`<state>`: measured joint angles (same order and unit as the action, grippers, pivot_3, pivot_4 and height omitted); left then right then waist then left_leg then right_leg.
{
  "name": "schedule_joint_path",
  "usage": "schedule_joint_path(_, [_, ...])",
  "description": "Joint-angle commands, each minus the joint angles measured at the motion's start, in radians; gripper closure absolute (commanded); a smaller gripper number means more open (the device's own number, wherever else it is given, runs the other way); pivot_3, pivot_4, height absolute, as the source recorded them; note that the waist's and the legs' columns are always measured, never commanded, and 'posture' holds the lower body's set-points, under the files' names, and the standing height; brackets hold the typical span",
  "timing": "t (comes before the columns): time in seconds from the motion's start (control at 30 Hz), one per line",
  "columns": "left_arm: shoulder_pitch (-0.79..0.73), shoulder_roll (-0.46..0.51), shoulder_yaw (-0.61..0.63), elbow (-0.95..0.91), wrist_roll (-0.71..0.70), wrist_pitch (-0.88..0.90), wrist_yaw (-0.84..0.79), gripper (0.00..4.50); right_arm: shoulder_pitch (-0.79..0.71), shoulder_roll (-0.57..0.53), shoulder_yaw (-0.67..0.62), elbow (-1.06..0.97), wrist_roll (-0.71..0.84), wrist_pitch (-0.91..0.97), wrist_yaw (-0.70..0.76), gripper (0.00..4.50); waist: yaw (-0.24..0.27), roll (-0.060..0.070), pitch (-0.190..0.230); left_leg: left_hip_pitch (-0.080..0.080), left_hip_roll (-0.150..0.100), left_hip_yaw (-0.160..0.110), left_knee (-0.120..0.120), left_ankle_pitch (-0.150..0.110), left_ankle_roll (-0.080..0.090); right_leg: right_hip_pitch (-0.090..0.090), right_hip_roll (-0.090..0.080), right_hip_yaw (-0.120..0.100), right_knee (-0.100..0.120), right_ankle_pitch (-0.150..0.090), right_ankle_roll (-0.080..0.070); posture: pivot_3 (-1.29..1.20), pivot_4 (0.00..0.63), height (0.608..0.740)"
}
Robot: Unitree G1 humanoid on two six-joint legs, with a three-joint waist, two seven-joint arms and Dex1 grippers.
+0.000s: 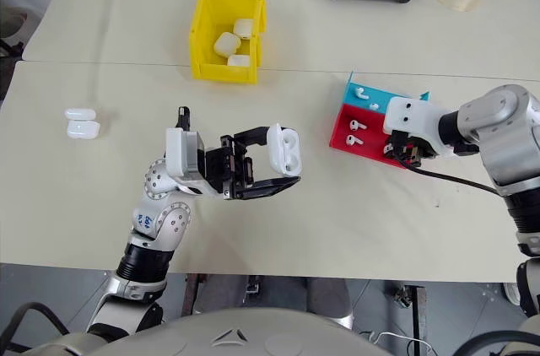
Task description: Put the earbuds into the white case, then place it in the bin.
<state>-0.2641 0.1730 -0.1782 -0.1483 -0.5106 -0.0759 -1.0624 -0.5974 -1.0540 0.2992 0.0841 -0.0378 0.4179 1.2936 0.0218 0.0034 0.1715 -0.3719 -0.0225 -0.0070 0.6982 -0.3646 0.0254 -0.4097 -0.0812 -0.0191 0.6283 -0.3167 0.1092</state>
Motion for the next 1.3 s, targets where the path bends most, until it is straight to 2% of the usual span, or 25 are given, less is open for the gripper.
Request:
schedule_joint_path(0.03, [0.010, 0.003, -0.001, -0.052, -0.027, -0.002, -0.003, 1.62, -0.009, -0.001, -0.013, 0.015, -0.018, -0.025, 0.003, 3.04, 0.000, 0.000, 0.000, 0.000, 0.000, 0.000, 0.000, 0.000, 0.000, 0.000, 0.000, 0.000, 0.000, 0.000, 0.000, 0.00, 0.150, 0.740])
schedule_joint_path(0.07, [0.010, 0.004, -0.001, -0.053, -0.028, -0.001, -0.003, 1.62, -0.009, 0.001, -0.014, 0.016, -0.018, -0.027, 0.004, 3.04, 0.000, 0.000, 0.000, 0.000, 0.000, 0.000, 0.000, 0.000, 0.000, 0.000, 0.000, 0.000, 0.000, 0.000, 0.000, 0.00, 0.150, 0.740])
schedule_joint_path(0.2, [0.009, 0.010, 0.000, -0.057, -0.030, 0.005, -0.004, 1.62, -0.004, 0.008, -0.014, 0.023, -0.017, -0.036, 0.004, 3.88, 0.000, 0.000, 0.000, 0.000, 0.000, 0.000, 0.000, 0.000, 0.000, 0.000, 0.000, 0.000, 0.000, 0.000, 0.000, 0.00, 0.150, 0.740])
schedule_joint_path(0.5, [0.007, 0.027, 0.009, -0.047, -0.030, 0.002, -0.012, 1.62, -0.004, 0.019, -0.021, 0.021, -0.009, -0.052, 0.001, 3.88, -0.001, 0.000, 0.000, 0.000, 0.000, 0.000, 0.000, 0.000, 0.000, 0.000, 0.000, 0.000, 0.000, 0.000, 0.000, 0.00, 0.150, 0.740])
schedule_joint_path(0.63, [-0.002, 0.029, 0.040, -0.011, -0.042, -0.017, -0.025, 1.62, -0.005, 0.053, -0.155, -0.001, 0.132, -0.089, 0.008, 3.88, -0.001, 0.001, 0.000, 0.000, 0.000, 0.000, 0.000, 0.000, 0.000, 0.000, 0.000, 0.000, 0.000, 0.000, 0.000, 0.00, 0.150, 0.740])
schedule_joint_path(0.77, [-0.010, 0.017, 0.068, 0.022, -0.068, -0.008, -0.027, 1.62, 0.085, 0.109, -0.295, -0.078, 0.292, -0.152, 0.018, 3.88, 0.001, 0.001, 0.000, 0.000, 0.000, 0.000, 0.000, 0.000, 0.000, 0.000, 0.000, -0.001, 0.000, 0.000, 0.000, 0.00, 0.150, 0.740])
schedule_joint_path(0.87, [-0.023, 0.007, 0.079, 0.044, -0.100, 0.002, -0.049, 1.62, 0.155, 0.197, -0.389, -0.171, 0.440, -0.163, 0.006, 3.88, 0.003, 0.000, 0.001, 0.000, 0.000, -0.002, 0.000, 0.000, 0.000, 0.002, 0.000, -0.002, 0.000, 0.000, 0.000, 0.00, 0.150, 0.740])
schedule_joint_path(1.0, [-0.044, 0.015, 0.091, 0.067, -0.152, 0.044, -0.102, 1.62, 0.206, 0.388, -0.513, -0.322, 0.690, -0.090, -0.135, 3.88, 0.000, 0.000, 0.001, 0.000, 0.000, -0.002, 0.001, 0.000, 0.000, 0.001, 0.000, -0.003, 0.001, 0.000, 0.000, 0.00, 0.150, 0.740])
schedule_joint_path(1.13, [-0.067, 0.008, 0.103, 0.092, -0.162, 0.039, -0.126, 1.62, 0.251, 0.493, -0.535, -0.441, 0.779, -0.047, -0.273, 3.88, -0.001, 0.000, 0.001, 0.000, 0.000, -0.003, 0.001, 0.000, -0.001, 0.001, 0.000, -0.002, 0.001, 0.000, 0.000, 0.00, 0.150, 0.740])
schedule_joint_path(1.23, [-0.092, -0.006, 0.102, 0.123, -0.167, 0.044, -0.150, 1.62, 0.313, 0.629, -0.537, -0.545, 0.851, -0.098, -0.389, 3.88, 0.000, 0.000, 0.001, 0.000, 0.000, -0.003, 0.001, 0.000, -0.001, 0.001, 0.000, -0.003, 0.001, 0.000, 0.000, 0.00, 0.150, 0.740])
schedule_joint_path(1.3, [-0.104, -0.022, 0.103, 0.142, -0.174, 0.049, -0.161, 1.62, 0.353, 0.675, -0.521, -0.603, 0.865, -0.101, -0.437, 3.88, 0.001, 0.001, 0.000, 0.000, 0.000, -0.004, 0.000, 0.000, -0.001, 0.001, 0.001, -0.003, 0.002, 0.000, 0.000, 0.00, 0.150, 0.740])
